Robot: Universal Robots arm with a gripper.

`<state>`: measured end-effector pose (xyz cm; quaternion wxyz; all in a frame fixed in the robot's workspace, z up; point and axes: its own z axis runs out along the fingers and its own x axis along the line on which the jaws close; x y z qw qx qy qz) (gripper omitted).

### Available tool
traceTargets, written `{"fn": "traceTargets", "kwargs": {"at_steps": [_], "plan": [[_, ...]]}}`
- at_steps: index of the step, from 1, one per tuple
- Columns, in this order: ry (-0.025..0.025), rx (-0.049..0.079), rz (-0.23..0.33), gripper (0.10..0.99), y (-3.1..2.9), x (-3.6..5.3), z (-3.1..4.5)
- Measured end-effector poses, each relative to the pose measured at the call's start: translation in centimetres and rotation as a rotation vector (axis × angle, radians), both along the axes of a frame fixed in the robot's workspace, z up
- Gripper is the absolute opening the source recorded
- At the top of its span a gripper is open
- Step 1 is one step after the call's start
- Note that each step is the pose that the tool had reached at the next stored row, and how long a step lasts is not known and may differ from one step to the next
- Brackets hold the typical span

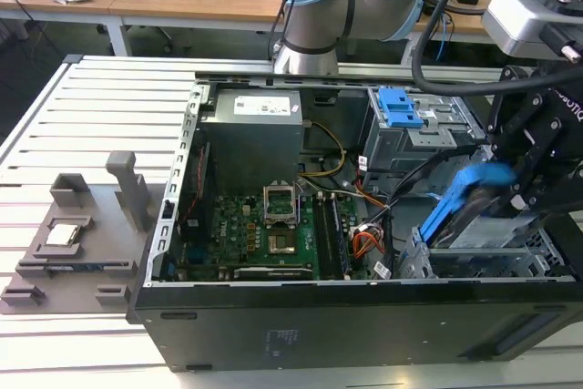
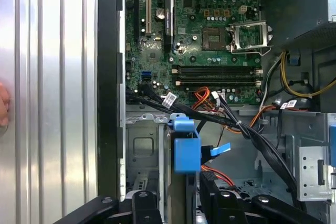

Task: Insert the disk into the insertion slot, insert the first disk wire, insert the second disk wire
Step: 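Insert the disk into the insertion slot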

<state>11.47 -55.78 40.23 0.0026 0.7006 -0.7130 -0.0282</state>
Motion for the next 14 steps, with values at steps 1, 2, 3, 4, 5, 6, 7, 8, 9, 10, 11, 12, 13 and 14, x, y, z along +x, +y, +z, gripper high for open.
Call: {"fn": "traceTargets", "kwargs": {"at_steps": [1, 2, 3, 4, 5, 6, 7, 8, 9, 10, 11, 12, 13, 14], "plan": [[0.0000, 0.000, 0.000, 0.435, 0.00, 0.00, -0.01], [0.0000, 0.000, 0.000, 0.435, 0.00, 0.00, 0.00], [0.0000, 0.000, 0.000, 0.435, 0.00, 0.00, 0.00], [0.0000, 0.000, 0.000, 0.435, 0.00, 0.00, 0.00], [0.0000, 0.000, 0.000, 0.435, 0.00, 0.00, -0.01], [0.0000, 0.000, 0.000, 0.424, 0.00, 0.00, -0.01], [0.0000, 0.000, 0.000, 0.357, 0.00, 0.00, -0.01], [0.0000, 0.000, 0.000, 0.294, 0.00, 0.00, -0.01], [0.0000, 0.000, 0.000, 0.235, 0.00, 0.00, -0.01], [0.0000, 0.000, 0.000, 0.173, 0.00, 0.00, -0.02], [0.0000, 0.000, 0.000, 0.114, 0.00, 0.00, -0.02], [0.0000, 0.000, 0.000, 0.106, 0.00, 0.00, -0.02], [0.0000, 0.000, 0.000, 0.106, 0.00, 0.00, -0.02], [0.0000, 0.000, 0.000, 0.106, 0.00, 0.00, -0.03]]}}
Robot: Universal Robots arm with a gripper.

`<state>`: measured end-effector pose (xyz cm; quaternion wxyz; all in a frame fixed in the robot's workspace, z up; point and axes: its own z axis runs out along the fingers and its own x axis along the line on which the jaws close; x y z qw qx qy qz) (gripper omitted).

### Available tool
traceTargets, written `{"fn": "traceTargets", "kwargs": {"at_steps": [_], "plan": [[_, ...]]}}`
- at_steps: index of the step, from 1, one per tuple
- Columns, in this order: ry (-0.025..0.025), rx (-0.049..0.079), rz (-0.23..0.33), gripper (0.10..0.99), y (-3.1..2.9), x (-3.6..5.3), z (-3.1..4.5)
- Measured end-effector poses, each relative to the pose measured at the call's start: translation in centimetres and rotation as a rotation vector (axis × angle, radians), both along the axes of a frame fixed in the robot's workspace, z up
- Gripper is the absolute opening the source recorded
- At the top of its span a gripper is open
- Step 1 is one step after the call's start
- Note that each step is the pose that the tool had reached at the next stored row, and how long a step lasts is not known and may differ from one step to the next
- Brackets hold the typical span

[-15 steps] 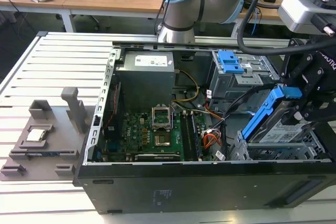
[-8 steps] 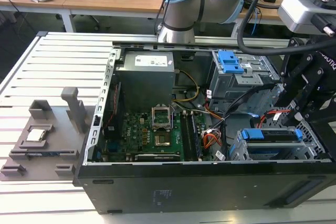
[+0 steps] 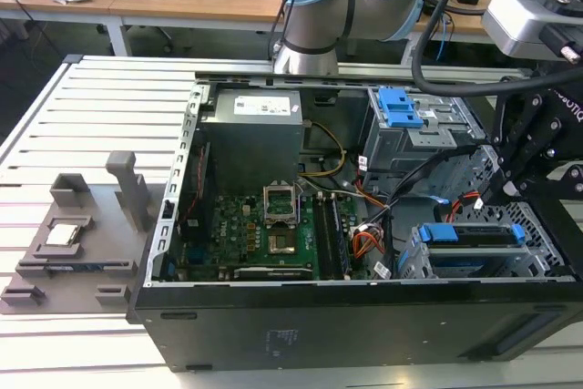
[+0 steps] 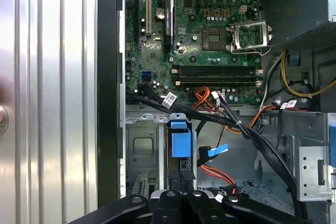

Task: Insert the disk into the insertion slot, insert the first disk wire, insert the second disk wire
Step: 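Insert the disk into the insertion slot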

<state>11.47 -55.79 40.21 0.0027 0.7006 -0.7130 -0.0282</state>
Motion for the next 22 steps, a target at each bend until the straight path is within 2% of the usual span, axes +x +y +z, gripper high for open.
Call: {"fn": "traceTargets", "kwargs": {"at_steps": [5, 19, 22], "plan": [[0.0000, 0.000, 0.000, 0.106, 0.00, 0.00, -0.01], [0.0001, 0.000, 0.000, 0.106, 0.14, 2.08, -0.04], [0.0003, 0.000, 0.000, 0.106, 0.14, 2.09, -0.51]]}}
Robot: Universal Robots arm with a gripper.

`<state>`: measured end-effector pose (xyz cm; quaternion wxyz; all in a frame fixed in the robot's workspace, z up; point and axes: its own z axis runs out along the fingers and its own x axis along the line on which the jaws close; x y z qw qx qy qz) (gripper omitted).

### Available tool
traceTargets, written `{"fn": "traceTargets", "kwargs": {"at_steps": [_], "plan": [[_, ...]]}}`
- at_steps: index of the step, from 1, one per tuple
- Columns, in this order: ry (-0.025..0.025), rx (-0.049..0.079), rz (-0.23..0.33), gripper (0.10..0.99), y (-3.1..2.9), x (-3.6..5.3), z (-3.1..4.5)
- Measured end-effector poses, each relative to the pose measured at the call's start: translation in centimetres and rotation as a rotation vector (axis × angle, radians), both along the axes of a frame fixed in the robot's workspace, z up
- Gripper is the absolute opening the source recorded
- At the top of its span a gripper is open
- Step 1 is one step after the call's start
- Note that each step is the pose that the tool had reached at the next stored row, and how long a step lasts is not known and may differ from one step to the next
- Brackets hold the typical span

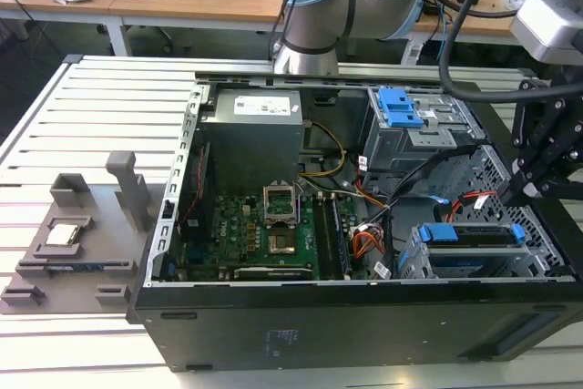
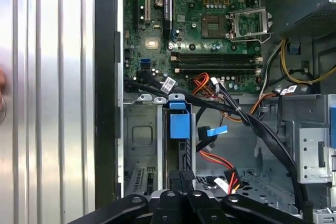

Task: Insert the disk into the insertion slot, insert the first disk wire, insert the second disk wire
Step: 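Insert the disk into the insertion slot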

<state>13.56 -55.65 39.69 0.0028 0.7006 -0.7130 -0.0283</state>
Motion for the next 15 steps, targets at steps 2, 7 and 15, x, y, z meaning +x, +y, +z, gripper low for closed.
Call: {"fn": "traceTargets", "kwargs": {"at_steps": [2, 7, 15], "plan": [[0.0001, 0.000, 0.000, 0.106, 0.00, 0.02, -0.29], [0.0002, 0.000, 0.000, 0.106, 0.00, 0.04, -0.78], [0.0001, 0.000, 0.000, 0.106, 0.00, 0.04, -1.29]]}}
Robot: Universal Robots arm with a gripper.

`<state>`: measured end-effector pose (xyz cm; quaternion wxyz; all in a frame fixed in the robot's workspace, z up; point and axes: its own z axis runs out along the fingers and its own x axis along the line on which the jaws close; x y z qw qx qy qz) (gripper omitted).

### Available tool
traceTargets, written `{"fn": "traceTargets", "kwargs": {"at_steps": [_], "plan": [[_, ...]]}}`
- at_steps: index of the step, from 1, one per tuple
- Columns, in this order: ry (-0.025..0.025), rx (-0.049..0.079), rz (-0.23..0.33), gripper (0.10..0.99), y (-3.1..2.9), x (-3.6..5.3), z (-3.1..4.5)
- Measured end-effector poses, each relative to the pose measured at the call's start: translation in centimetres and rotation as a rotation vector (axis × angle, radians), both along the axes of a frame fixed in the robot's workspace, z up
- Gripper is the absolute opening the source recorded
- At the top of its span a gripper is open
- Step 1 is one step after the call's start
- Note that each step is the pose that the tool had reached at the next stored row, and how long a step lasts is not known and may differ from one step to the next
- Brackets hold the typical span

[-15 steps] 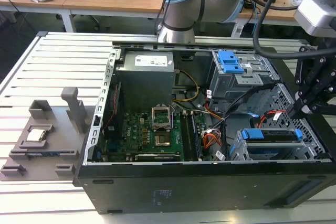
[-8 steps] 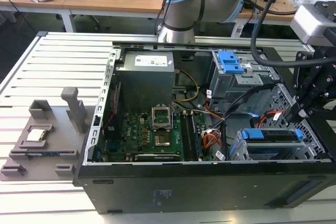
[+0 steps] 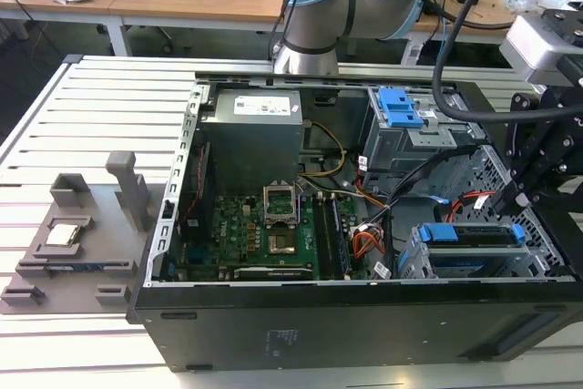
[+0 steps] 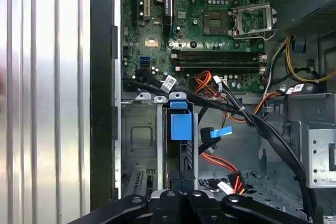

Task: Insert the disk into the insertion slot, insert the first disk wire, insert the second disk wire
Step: 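Insert the disk into the insertion slot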

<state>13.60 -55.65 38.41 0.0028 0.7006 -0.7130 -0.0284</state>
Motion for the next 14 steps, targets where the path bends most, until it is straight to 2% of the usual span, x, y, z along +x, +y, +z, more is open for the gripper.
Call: {"fn": "traceTargets", "kwargs": {"at_steps": [8, 14], "plan": [[0.0000, 0.000, 0.000, 0.106, 0.00, 0.00, -0.85], [0.0000, 0.000, 0.000, 0.106, 0.00, 0.00, -0.89]]}}
